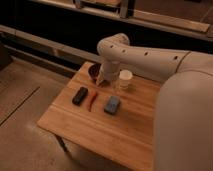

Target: Move the arm in a circular motion

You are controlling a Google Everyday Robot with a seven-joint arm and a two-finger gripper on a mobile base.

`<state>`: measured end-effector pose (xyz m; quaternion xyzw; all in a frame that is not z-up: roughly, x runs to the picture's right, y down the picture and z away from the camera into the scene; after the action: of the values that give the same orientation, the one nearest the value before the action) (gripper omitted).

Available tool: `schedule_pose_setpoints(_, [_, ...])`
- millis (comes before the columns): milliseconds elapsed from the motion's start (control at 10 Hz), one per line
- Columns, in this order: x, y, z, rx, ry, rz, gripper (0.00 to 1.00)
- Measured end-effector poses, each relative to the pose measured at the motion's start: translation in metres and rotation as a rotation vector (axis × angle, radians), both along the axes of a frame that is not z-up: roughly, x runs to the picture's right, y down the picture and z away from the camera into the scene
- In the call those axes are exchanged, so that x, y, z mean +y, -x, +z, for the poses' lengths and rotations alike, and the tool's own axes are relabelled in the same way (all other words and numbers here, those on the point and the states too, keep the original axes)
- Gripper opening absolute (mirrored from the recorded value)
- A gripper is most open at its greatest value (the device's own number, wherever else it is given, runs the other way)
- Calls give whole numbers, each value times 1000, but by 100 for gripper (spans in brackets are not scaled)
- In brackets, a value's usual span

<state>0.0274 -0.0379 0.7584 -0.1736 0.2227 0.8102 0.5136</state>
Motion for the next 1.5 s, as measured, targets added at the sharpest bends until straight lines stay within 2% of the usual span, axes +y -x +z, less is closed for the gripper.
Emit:
schedule_pose_setpoints(200, [-30,11,4,18,-45,-43,65])
schedule_pose_setpoints(300, [-37,20,5,12,-57,-70,65])
schedule_pose_setpoints(500, [-44,61,6,-32,-78,-163,65])
schedule_pose_setpoints(700, [-34,92,-1,-78,-75,-208,65])
schedule_pose_setpoints(800, [-21,107,-9,-109,-69,-211,65])
schedule_pose_setpoints(1000, [11,117,-23,-131,-58,-224,65])
schedule_pose_setpoints(1200, [44,108,-35,-121,-56,-245,65])
schedule_pose_setpoints(1300, [53,99,-38,-109,-55,-241,65])
schedule_pose_setpoints(1400, [60,87,-40,-90,-53,-229,65])
schedule_pose_setpoints(1500, [63,66,-42,-56,-53,-189,65])
